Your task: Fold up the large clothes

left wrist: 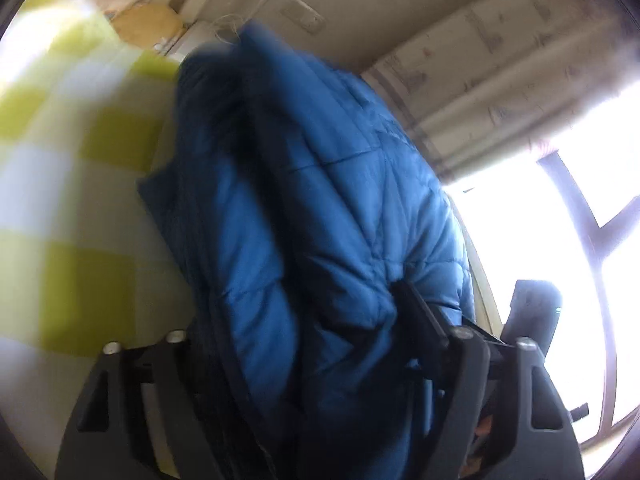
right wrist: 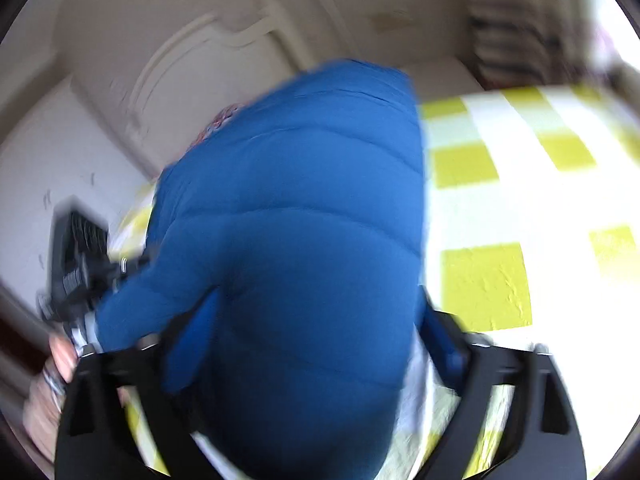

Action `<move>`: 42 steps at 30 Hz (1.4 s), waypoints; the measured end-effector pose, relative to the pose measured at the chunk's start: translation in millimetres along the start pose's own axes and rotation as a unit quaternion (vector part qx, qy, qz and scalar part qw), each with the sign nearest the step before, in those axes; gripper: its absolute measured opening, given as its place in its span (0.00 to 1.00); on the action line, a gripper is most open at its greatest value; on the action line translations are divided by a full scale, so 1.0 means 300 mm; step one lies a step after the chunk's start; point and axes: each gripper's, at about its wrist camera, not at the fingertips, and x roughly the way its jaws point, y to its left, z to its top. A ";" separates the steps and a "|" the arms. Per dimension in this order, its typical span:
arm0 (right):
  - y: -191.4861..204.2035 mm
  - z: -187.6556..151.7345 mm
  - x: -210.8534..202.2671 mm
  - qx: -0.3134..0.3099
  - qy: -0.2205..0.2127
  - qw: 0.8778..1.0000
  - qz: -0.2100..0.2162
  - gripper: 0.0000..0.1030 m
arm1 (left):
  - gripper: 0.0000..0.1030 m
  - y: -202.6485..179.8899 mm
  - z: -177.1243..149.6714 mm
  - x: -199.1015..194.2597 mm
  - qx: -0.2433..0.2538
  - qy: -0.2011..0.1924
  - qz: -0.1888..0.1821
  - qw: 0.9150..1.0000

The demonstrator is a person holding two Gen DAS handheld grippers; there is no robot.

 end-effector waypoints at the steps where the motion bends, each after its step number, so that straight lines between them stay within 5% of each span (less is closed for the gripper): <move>1: -0.008 0.001 0.001 0.009 0.008 1.000 0.009 0.89 | 0.79 0.004 -0.009 -0.004 0.005 -0.004 0.001 1.000; 4: 0.037 -0.002 -0.050 0.001 -0.008 0.999 -0.033 0.91 | 0.83 0.000 -0.029 -0.030 0.025 -0.005 0.018 1.000; 6: 0.131 -0.013 -0.135 -0.035 -0.088 0.991 -0.092 0.92 | 0.84 -0.014 -0.043 -0.048 0.037 -0.009 0.037 0.999; 8: 0.212 -0.035 -0.160 -0.081 -0.123 0.987 -0.071 0.92 | 0.86 -0.035 -0.054 -0.066 0.047 -0.016 0.051 0.997; 11: 0.367 -0.089 -0.042 -0.185 -0.065 0.974 -0.115 0.95 | 0.93 -0.057 -0.061 -0.070 0.049 -0.023 0.068 0.996; 14: 0.443 -0.179 0.057 -0.282 -0.068 0.933 -0.210 0.96 | 0.98 -0.032 -0.066 -0.076 0.033 -0.017 0.084 0.996; 18: 0.428 -0.179 0.042 -0.273 -0.061 0.936 -0.216 0.96 | 0.98 -0.072 -0.078 -0.108 0.050 -0.026 0.120 0.991; 21: 0.443 -0.189 -0.008 -0.285 -0.052 0.929 -0.231 0.96 | 0.98 -0.169 -0.093 -0.176 0.101 -0.054 0.209 0.971; 25: 0.521 -0.193 -0.147 -0.302 -0.013 0.934 -0.190 0.96 | 0.98 -0.371 -0.142 -0.371 0.212 -0.160 0.349 0.899; 29: 0.635 -0.207 -0.469 -0.301 -0.125 0.930 -0.169 0.96 | 0.98 -0.577 -0.198 -0.630 0.262 -0.289 0.370 0.843; 31: 0.666 -0.199 -0.593 -0.284 -0.182 0.929 -0.153 0.96 | 0.98 -0.655 -0.227 -0.729 0.264 -0.321 0.361 0.835; 34: 0.697 -0.231 -0.733 -0.267 -0.252 0.918 -0.150 0.96 | 0.98 -0.733 -0.300 -0.816 0.255 -0.344 0.331 0.841; 36: 0.696 -0.275 -0.779 -0.257 -0.279 0.911 -0.162 0.96 | 0.98 -0.755 -0.356 -0.839 0.248 -0.360 0.336 0.834; 39: 0.664 -0.314 -0.776 -0.232 -0.279 0.915 -0.177 0.96 | 0.98 -0.775 -0.427 -0.795 0.273 -0.339 0.341 0.833; 42: 0.616 -0.336 -0.728 -0.207 -0.253 0.928 -0.177 0.96 | 0.98 -0.762 -0.474 -0.718 0.285 -0.307 0.341 0.842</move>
